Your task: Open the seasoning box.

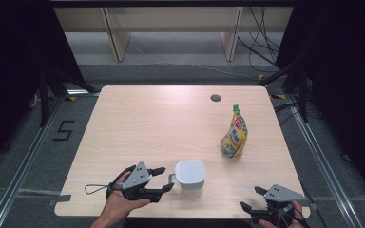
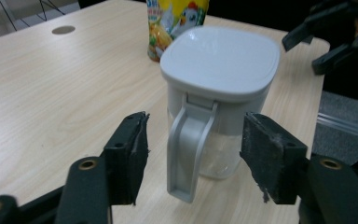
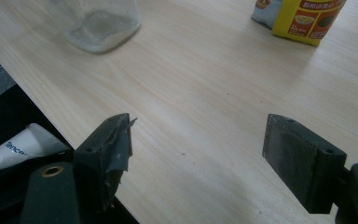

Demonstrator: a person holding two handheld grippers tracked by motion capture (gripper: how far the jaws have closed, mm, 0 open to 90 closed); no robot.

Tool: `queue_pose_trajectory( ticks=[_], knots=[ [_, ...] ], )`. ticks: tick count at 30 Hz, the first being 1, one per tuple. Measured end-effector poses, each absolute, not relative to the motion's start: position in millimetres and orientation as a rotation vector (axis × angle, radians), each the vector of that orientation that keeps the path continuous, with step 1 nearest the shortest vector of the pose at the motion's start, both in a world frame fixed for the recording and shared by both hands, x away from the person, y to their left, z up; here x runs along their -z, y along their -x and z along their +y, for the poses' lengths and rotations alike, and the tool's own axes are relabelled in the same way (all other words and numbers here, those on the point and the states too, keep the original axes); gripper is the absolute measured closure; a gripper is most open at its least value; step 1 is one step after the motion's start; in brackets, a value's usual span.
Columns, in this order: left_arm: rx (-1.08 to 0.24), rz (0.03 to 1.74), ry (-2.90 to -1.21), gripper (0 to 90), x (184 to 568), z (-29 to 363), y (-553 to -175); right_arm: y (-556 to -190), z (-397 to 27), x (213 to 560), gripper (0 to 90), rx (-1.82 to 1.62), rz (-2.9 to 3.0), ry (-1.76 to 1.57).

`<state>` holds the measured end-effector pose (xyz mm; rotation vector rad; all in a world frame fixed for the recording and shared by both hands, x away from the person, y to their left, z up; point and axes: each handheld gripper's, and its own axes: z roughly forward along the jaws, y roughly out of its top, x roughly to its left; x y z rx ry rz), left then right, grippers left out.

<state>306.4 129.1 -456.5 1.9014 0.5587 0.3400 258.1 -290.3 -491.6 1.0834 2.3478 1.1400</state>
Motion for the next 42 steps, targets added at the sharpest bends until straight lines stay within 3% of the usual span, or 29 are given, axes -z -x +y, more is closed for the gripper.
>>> queue_pose_trajectory(
  ticks=[1, 2, 7, 11, 31, 42],
  knots=[
    [-0.332, 0.561, -1.892, 51.4, 454.6, 129.5, -306.6, -257.7, -290.7, 491.4, 24.9, -1.131, 2.334, -1.090],
    [-0.326, 0.553, -1.865, 62.2, 451.4, 129.7, -307.8, -258.3, -290.7, 492.2, 24.9, -1.152, 2.334, -1.112],
    [-0.347, 0.537, -1.859, 80.8, 445.4, 123.2, -307.3, -258.0, -289.6, 491.6, 24.9, -1.155, 2.328, -1.151],
    [-0.360, 0.528, -1.861, 87.5, 442.2, 117.5, -309.7, -260.2, -287.9, 491.6, 24.9, -1.160, 2.330, -1.130],
    [-0.331, 0.571, -1.875, 89.1, 441.8, 102.1, -318.0, -267.0, -282.4, 490.3, 27.4, -1.196, 2.345, -1.076],
    [-0.336, 0.534, -1.880, 89.1, 442.5, 106.6, -318.6, -263.7, -272.1, 475.3, 60.5, -1.372, 2.290, -0.907]
  ],
)
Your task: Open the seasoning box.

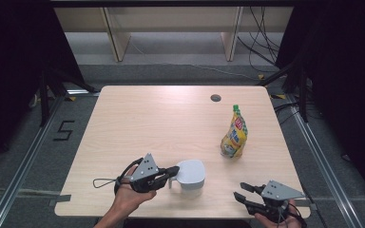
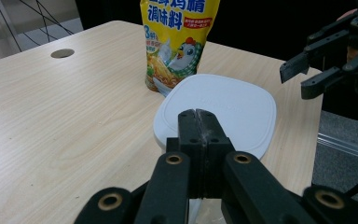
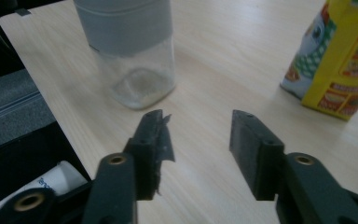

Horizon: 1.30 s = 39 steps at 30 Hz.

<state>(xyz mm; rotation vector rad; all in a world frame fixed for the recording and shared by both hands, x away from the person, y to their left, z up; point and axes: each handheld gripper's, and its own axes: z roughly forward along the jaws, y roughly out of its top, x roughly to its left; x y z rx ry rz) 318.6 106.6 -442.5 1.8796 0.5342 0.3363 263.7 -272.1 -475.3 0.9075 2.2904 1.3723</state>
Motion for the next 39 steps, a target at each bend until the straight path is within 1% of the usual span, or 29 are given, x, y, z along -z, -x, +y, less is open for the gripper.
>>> queue_pose_trajectory(
  ticks=[1, 2, 5, 6, 9, 10, 11, 13, 21, 24, 28, 39],
  knots=[
    [-0.336, 0.534, -1.880, 89.1, 442.5, 106.6, -318.6, -263.7, -272.1, 475.3, 60.5, -1.372, 2.290, -0.907],
    [-0.332, 0.555, -1.873, 89.1, 443.0, 107.1, -317.2, -265.2, -268.9, 473.7, 64.4, -1.376, 2.295, -0.872],
    [-0.328, 0.559, -1.869, 89.0, 443.3, 107.0, -316.8, -266.8, -266.4, 472.4, 67.8, -1.372, 2.284, -0.851],
    [-0.326, 0.565, -1.868, 89.1, 443.3, 106.8, -316.4, -269.2, -262.5, 471.4, 72.2, -1.382, 2.268, -0.813],
    [-0.326, 0.557, -1.865, 89.0, 443.6, 107.3, -317.0, -273.4, -256.8, 468.7, 77.6, -1.403, 2.262, -0.769],
    [-0.326, 0.557, -1.865, 89.1, 443.6, 107.3, -317.0, -273.4, -256.8, 468.7, 77.6, -1.403, 2.262, -0.769],
    [-0.326, 0.557, -1.864, 89.0, 443.7, 107.3, -317.0, -275.0, -251.0, 466.0, 80.8, -1.425, 2.256, -0.754],
    [-0.331, 0.556, -1.865, 89.1, 443.8, 107.2, -316.5, -278.4, -245.5, 463.6, 82.5, -1.425, 2.265, -0.705],
    [-0.336, 0.555, -1.858, 89.1, 445.4, 110.2, -314.7, -288.3, -229.1, 460.2, 84.3, -1.426, 2.280, -0.628],
    [-0.329, 0.561, -1.847, 89.1, 446.3, 110.2, -314.6, -289.4, -220.8, 456.5, 87.6, -1.449, 2.271, -0.611],
    [-0.329, 0.559, -1.845, 89.1, 446.5, 110.3, -314.7, -292.9, -217.0, 455.0, 89.3, -1.464, 2.273, -0.615],
    [-0.324, 0.566, -1.843, 89.1, 447.5, 112.1, -314.4, -303.0, -199.9, 451.1, 90.0, -1.452, 2.328, -0.561]
  ],
)
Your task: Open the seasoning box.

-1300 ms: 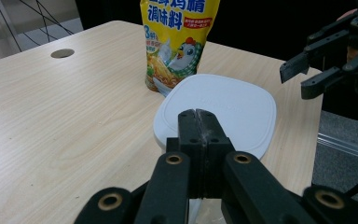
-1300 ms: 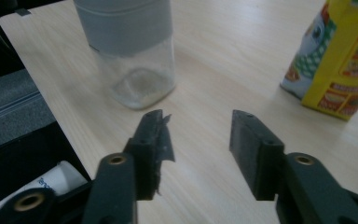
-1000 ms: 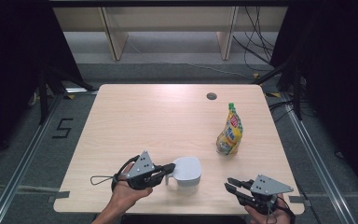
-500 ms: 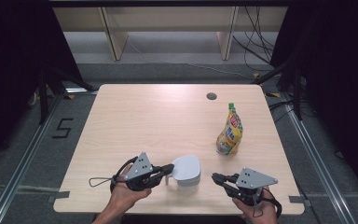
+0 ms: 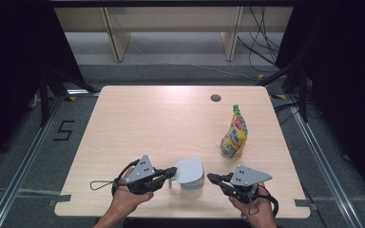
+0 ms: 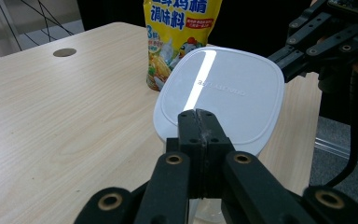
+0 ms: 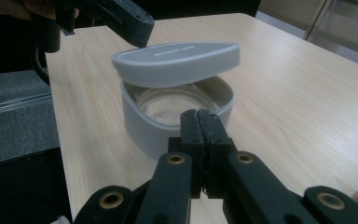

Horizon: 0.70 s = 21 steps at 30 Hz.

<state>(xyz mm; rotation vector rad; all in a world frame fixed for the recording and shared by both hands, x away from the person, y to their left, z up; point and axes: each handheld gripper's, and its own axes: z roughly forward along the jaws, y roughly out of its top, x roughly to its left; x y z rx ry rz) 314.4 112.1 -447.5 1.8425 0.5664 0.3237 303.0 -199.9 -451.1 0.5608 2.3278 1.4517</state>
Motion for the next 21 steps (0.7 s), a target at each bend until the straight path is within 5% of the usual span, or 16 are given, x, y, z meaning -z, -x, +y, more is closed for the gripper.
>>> queue_pose_trajectory(
  ticks=[10, 21],
  knots=[
    [-0.327, 0.560, -1.846, 87.0, 448.0, 114.7, -312.7, -304.5, -185.2, 441.2, 90.0, -1.473, 2.331, -0.499],
    [-0.308, 0.599, -1.819, 61.9, 447.9, 146.9, -306.5, -304.1, -177.2, 434.5, 90.0, -1.487, 2.327, -0.517]
  ],
)
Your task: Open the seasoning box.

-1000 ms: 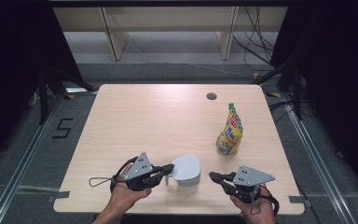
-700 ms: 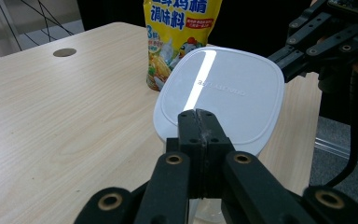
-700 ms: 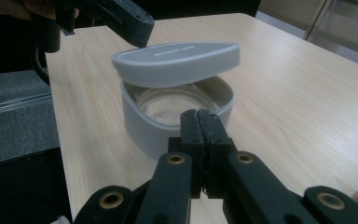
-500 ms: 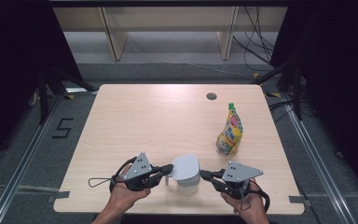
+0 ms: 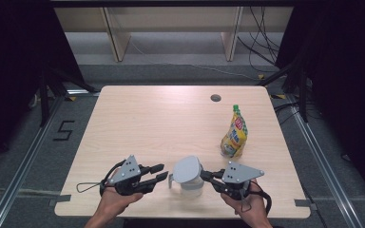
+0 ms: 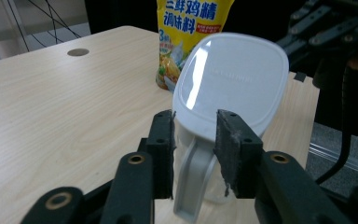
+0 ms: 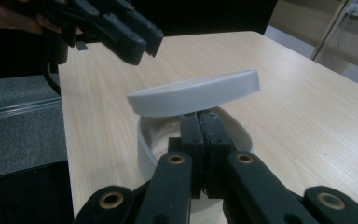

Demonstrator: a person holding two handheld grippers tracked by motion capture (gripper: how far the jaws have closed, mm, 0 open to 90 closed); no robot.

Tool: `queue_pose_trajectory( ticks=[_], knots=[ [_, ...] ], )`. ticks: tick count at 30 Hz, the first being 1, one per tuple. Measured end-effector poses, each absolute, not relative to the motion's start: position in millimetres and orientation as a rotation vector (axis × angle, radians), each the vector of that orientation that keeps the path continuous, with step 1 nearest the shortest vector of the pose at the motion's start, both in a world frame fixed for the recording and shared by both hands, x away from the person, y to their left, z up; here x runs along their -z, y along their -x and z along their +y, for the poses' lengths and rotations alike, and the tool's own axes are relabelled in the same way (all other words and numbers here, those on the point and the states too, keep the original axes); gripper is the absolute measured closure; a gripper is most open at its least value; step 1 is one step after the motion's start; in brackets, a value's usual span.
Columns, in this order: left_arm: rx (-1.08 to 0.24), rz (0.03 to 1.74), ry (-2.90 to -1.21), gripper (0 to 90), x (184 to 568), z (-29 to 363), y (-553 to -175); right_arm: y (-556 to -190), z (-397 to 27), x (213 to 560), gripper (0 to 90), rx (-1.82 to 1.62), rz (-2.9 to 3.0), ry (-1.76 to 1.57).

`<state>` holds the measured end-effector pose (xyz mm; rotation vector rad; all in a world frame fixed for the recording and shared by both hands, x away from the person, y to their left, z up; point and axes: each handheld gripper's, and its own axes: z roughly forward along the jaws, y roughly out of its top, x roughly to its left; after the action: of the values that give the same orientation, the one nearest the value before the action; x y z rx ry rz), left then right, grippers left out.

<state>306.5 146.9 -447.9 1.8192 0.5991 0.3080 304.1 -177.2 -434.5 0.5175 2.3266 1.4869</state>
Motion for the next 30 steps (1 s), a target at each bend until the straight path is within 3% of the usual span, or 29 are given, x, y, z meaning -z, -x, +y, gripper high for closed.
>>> queue_pose_trajectory(
  ticks=[1, 5, 11, 30],
  knots=[
    [-0.303, 0.592, -1.831, 61.9, 451.3, 148.1, -305.4, -306.0, -175.7, 433.5, 90.0, -1.492, 2.307, -0.470],
    [-0.311, 0.588, -1.899, 44.1, 467.1, 149.5, -302.2, -306.1, -167.7, 429.3, 90.0, -1.489, 2.308, -0.440],
    [-0.300, 0.595, -1.934, 34.8, 476.5, 150.8, -300.8, -304.5, -157.6, 423.6, 89.9, -1.494, 2.306, -0.421],
    [-0.262, 0.650, -1.938, 30.2, 490.1, 153.9, -296.3, -301.1, -134.6, 415.0, 88.9, -1.494, 2.317, -0.333]
  ],
)
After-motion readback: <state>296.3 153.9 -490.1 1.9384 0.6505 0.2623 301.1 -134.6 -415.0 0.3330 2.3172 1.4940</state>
